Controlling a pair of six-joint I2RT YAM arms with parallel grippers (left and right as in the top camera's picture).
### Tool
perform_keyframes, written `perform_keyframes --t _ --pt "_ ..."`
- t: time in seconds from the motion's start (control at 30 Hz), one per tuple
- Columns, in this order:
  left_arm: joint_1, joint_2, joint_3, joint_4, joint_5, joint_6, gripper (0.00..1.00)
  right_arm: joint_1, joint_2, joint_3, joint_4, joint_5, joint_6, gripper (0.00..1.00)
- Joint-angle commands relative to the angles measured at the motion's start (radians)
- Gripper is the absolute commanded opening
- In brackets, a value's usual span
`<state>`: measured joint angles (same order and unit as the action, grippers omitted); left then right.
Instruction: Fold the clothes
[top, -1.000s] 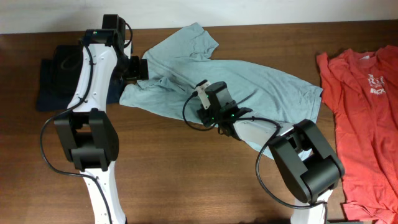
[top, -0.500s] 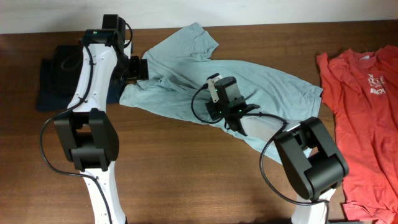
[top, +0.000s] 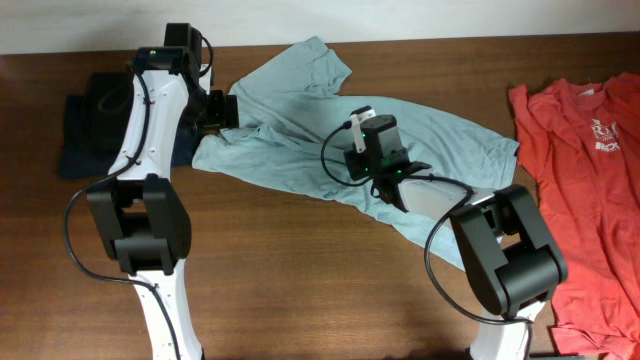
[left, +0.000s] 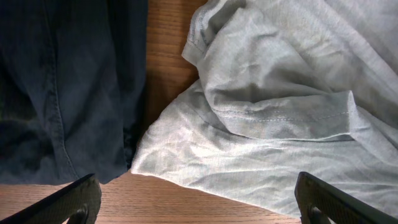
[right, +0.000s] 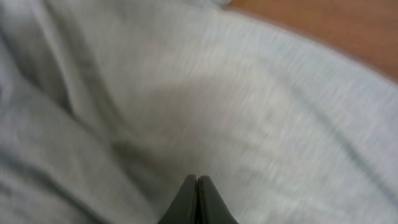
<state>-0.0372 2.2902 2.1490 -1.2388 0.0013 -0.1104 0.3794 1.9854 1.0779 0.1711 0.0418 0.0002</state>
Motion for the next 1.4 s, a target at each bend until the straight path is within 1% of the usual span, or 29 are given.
perform_keyframes --t 0.0,0.1,0.23,0.3,0.47,0.7,0.87,1.13,1.37 --pt "0.000 -0.031 0.009 0.000 0.011 -0.006 0.99 -0.034 0.011 0.005 0.059 0.012 0.012 0.04" --pt "0.000 -0.031 0.009 0.000 0.011 -0.006 0.99 -0.037 -0.006 0.040 0.035 -0.066 0.011 0.04" --pt "0.000 -0.031 0.009 0.000 0.011 -0.006 0.99 -0.018 -0.016 0.102 -0.051 -0.227 0.012 0.04" --pt "0.000 -0.031 0.009 0.000 0.011 -0.006 0.99 0.002 -0.016 0.119 -0.084 -0.269 0.012 0.04" --pt "0.000 -0.031 0.009 0.000 0.011 -0.005 0.99 0.054 0.001 0.118 -0.085 -0.266 0.011 0.04" --pt "0.000 -0.031 0.009 0.000 0.011 -0.005 0.99 0.069 0.082 0.119 -0.049 -0.251 0.013 0.04" --pt "0.000 -0.031 0.009 0.000 0.011 -0.005 0.99 0.085 0.127 0.119 -0.010 -0.303 0.016 0.04" --pt "0.000 -0.031 0.009 0.000 0.011 -0.006 0.99 0.100 0.127 0.119 -0.010 -0.304 0.047 0.04" --pt "0.000 -0.031 0.009 0.000 0.011 -0.006 0.99 0.122 0.074 0.145 -0.026 -0.351 0.046 0.04"
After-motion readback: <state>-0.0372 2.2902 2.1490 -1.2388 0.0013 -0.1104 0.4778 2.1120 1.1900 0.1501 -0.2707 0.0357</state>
